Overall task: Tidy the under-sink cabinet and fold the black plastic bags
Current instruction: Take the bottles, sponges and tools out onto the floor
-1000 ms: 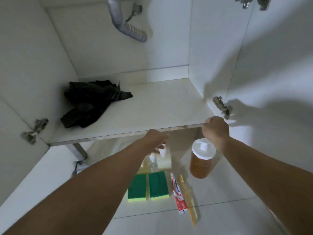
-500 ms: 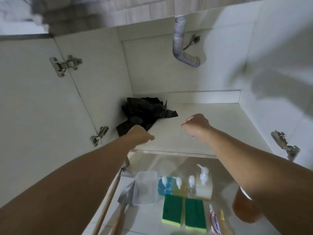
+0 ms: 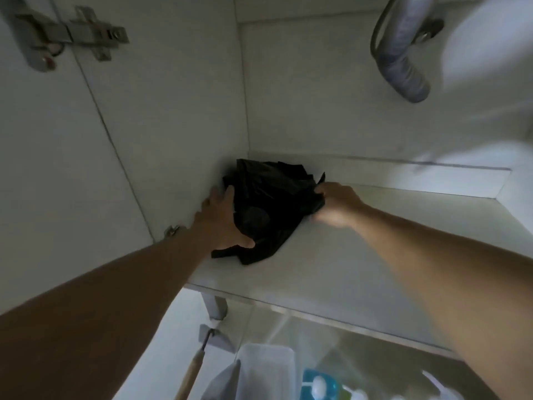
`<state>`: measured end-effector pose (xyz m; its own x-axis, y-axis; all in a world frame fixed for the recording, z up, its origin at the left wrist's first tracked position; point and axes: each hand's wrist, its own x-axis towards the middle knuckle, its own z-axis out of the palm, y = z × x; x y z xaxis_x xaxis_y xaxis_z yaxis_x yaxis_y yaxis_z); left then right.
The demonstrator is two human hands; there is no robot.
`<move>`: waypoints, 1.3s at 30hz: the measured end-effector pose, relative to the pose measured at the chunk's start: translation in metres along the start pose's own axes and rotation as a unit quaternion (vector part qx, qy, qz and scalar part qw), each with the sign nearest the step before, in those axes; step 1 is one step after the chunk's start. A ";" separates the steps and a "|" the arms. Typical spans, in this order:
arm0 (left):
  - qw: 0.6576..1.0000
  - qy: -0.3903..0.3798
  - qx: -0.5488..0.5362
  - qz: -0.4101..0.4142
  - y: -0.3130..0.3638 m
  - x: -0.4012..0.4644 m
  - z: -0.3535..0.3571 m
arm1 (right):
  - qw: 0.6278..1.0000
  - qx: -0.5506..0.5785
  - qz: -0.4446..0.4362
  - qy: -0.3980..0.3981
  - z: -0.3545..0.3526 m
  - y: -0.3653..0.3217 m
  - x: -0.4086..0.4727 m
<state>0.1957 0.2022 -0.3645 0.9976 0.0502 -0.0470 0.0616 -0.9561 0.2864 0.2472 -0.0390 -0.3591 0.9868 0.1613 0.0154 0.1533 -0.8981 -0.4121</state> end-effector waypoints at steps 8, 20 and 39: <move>0.978 -0.032 0.160 0.128 -0.003 0.108 0.009 | 0.975 -0.188 -0.091 -0.077 0.020 0.017 0.098; 0.975 -0.150 0.119 0.109 -0.032 0.178 0.054 | 0.910 -0.293 -0.151 -0.252 0.049 0.014 0.206; 0.952 0.175 -0.138 0.209 -0.036 0.112 0.073 | 0.946 -0.179 -0.269 0.018 0.083 0.020 0.124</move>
<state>0.3034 0.2211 -0.4500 0.8827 -0.1787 0.4346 -0.3855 -0.8044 0.4521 0.3684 -0.0031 -0.4410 0.7611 0.6264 0.1686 0.6356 -0.7720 -0.0012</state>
